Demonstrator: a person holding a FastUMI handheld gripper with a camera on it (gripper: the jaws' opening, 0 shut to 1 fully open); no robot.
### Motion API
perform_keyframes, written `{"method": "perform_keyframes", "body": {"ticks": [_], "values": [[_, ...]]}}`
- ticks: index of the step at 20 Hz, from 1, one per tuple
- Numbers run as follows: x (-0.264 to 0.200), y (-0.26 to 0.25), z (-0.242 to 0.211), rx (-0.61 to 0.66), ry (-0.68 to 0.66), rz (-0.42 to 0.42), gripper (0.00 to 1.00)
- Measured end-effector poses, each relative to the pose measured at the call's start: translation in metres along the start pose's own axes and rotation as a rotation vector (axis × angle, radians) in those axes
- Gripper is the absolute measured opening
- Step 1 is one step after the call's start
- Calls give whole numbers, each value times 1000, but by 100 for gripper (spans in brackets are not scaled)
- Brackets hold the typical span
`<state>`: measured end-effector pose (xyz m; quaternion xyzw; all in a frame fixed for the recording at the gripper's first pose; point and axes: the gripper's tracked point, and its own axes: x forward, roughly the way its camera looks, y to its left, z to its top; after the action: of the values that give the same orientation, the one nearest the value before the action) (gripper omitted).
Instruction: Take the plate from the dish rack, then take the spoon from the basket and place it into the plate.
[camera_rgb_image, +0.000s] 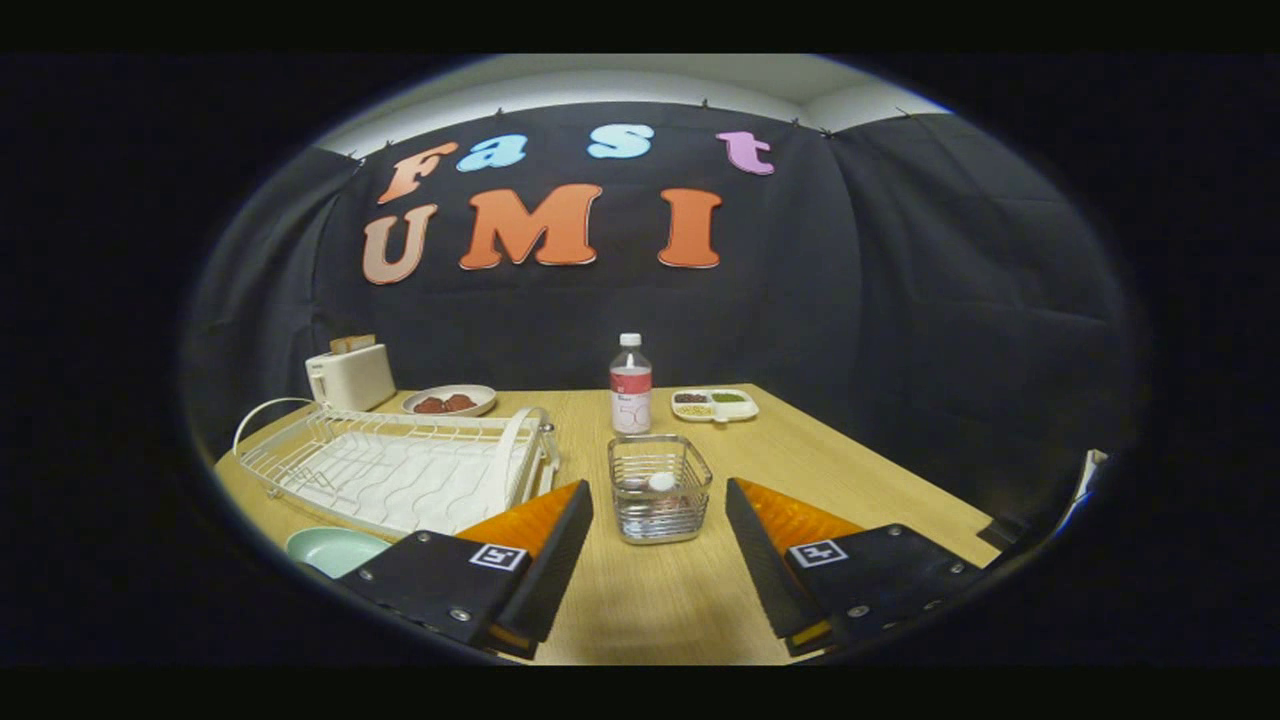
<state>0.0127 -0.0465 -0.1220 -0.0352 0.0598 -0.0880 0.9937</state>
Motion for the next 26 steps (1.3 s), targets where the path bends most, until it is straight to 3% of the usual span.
{"method": "perform_keyframes", "body": {"ticks": [3, 8, 10, 14, 26], "values": [[16, 3, -1, 14, 5, 30, 64], [33, 5, -6, 32, 23, 55, 19], [35, 7, -5, 38, 19, 65, 13], [35, 7, -4, 53, 22, 73, 8], [28, 7, 4, 34, 18, 68, 8]]}}
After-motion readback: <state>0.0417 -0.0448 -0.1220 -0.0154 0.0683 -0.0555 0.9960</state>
